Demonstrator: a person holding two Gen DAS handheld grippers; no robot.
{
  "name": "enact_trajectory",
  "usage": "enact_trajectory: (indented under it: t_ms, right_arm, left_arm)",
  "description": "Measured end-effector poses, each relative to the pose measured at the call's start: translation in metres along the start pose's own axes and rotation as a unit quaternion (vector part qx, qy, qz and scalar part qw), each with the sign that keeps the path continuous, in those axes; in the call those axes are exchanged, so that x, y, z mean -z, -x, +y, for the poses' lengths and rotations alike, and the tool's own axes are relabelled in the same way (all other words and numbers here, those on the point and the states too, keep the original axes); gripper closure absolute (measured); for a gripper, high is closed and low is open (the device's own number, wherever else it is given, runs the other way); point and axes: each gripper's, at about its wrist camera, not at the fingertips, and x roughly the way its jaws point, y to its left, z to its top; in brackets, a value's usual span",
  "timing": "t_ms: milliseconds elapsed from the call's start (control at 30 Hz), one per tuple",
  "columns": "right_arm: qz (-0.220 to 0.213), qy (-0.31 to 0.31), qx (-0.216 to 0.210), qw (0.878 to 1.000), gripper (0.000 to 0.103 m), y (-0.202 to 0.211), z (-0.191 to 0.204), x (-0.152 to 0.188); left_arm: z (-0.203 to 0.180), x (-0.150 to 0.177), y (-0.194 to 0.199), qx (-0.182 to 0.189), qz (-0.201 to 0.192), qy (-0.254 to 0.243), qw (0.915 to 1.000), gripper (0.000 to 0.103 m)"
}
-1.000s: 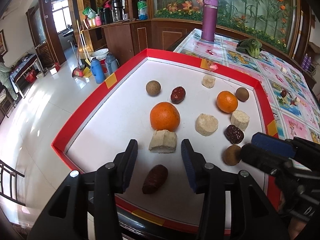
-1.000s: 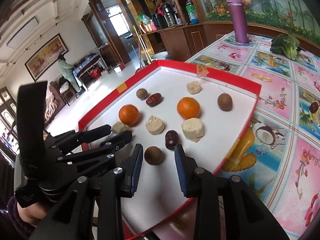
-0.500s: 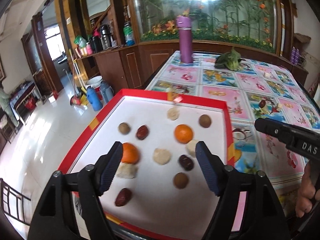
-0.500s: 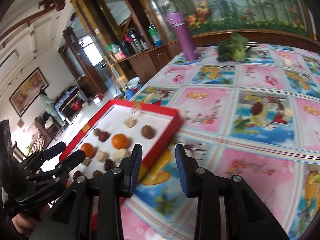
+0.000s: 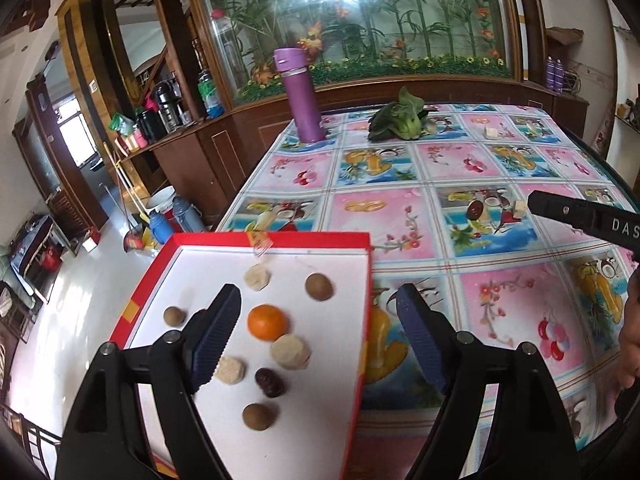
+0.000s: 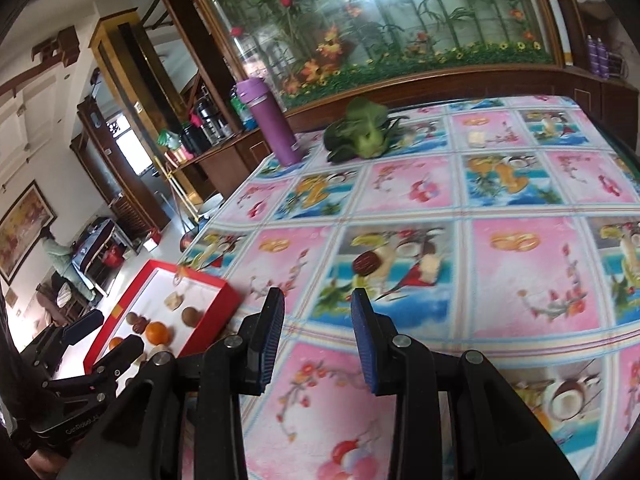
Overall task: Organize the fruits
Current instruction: 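Move the left tool to a red date while the right tool approaches a beige cake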
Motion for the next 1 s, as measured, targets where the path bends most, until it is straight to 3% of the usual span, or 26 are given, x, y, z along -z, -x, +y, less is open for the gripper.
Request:
enact_trajectory:
  t_ms: [233,400,700,1000]
  right_arm:
    - [-0.009,-0.013,0.039,0.999,0.068,0.004,-0.031,-0.021]
    - [0.026,-0.063,0.057,0.996,0.068,-0.015,-0.060,-0.040]
    - [0.053,-0.106,0.032,0.992,0.068,-0.046,-0.081,-0.033]
    - [0.078,-0.069,0.074,0.992,0.068,-0.067,-0.070,-0.028]
  left_arm:
    - [-0.023,-0.016,-0.011,0.003,0.002,-0.018,0.9998,0.022]
    - [-0.037,-0.031,-0.039,0.026,0.029,-0.011,0.9992,0.021]
    - [-0.062,-0.034,-0.063,0.053,0.046,0.000,0.9976,0.021]
    - [-0.088,-0.051,-0.074,0.059,0.034,-0.047,0.9965,0.021]
